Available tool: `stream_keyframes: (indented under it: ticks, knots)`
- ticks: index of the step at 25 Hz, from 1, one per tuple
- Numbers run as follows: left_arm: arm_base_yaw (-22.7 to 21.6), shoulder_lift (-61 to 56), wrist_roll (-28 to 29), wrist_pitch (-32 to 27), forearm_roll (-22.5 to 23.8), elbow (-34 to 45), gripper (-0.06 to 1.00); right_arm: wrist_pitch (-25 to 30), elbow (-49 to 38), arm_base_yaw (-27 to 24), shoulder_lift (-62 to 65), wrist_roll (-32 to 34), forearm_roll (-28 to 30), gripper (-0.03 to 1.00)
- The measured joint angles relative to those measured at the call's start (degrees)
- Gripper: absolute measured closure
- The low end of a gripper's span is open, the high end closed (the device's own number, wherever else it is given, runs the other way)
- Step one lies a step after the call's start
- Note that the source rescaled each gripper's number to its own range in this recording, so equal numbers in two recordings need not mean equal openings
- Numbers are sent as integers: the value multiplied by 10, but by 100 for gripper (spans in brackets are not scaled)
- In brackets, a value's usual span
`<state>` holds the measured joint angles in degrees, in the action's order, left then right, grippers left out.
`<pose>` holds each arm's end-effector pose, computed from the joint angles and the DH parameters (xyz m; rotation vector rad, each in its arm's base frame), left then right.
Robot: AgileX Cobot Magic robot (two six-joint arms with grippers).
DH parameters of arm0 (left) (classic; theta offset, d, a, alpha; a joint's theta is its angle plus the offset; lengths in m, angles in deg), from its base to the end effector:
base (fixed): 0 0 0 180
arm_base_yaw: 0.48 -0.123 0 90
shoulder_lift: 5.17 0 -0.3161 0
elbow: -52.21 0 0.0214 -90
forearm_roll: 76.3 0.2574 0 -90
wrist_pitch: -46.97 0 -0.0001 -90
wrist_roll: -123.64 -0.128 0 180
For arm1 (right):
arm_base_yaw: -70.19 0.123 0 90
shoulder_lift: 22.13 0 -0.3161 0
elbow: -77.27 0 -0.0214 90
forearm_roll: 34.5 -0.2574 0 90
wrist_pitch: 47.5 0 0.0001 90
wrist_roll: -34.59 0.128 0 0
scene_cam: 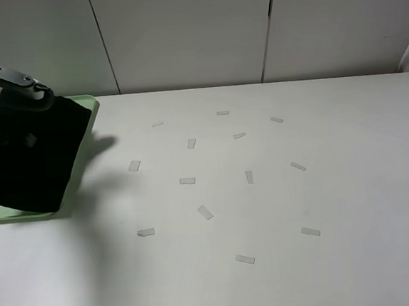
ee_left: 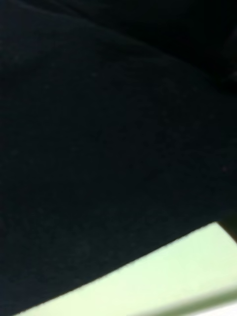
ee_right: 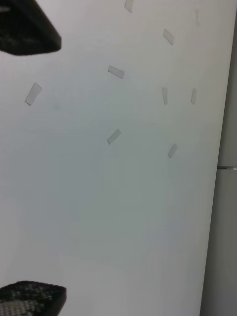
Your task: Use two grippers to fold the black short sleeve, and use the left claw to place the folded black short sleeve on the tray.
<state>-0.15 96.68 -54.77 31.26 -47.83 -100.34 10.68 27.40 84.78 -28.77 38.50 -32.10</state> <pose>0.3537 0.0145 0.1842 0.5208 2.4677 0.3456 0.0061 -0.0031 0.2660 -0.1858 1.9959 0.1573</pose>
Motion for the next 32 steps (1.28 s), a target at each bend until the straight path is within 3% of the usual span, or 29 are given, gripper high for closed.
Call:
stream_keyframes:
  ticks: [2,6,16,18,19,22,23,26,32]
  knots:
    - [-27,1,28,9,30,0,67,0,0,0,0,0,0,-3]
    - [-65,19,44,19,43,0,67,0,0,0,0,0,0,-3]
    - [-71,47,79,10,51,0,65,0,0,0,0,0,0,-3]
    - [-71,36,79,1,59,0,44,0,0,0,0,0,0,-3]
    - [-71,36,79,1,59,0,44,0,0,0,0,0,0,-3]
    - [-71,10,85,-4,81,0,9,0,0,0,0,0,0,-3]
    - [-71,1,88,-4,87,0,4,0,0,0,0,0,0,-3]
    - [-71,-35,93,5,101,0,-3,0,0,0,0,0,0,-3]
    - [-71,-72,122,19,104,4,-5,0,0,0,0,0,0,-3]
